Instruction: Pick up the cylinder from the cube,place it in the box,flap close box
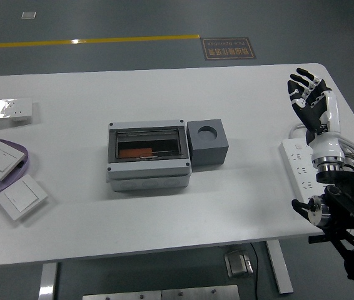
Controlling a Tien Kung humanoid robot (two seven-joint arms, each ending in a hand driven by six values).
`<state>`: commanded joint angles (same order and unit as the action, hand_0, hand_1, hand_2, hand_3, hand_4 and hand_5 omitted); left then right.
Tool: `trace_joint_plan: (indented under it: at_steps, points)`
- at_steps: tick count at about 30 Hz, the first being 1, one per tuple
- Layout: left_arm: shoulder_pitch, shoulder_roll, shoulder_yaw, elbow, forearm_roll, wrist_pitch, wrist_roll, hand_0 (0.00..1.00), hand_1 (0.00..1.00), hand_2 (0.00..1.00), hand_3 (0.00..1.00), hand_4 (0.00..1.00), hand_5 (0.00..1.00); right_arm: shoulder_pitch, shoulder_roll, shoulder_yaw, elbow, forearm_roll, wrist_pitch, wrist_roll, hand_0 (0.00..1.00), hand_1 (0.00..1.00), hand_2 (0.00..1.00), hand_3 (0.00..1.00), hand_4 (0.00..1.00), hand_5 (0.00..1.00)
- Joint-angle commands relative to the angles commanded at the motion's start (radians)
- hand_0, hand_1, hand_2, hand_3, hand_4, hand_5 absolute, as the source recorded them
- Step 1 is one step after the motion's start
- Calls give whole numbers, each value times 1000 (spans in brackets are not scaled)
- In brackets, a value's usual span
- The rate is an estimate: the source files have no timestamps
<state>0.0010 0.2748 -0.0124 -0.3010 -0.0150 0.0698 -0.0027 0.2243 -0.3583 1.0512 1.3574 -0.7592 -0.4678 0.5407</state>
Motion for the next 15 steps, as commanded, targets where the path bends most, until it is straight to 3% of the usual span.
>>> trace_joint_plan:
  at_steps: [15]
  points:
    - [-6,4,1,0,-1,0,-1,614,627,604,630,707,238,-2,-4,8,8,-14,-3,-4,774,697,676,687,778,334]
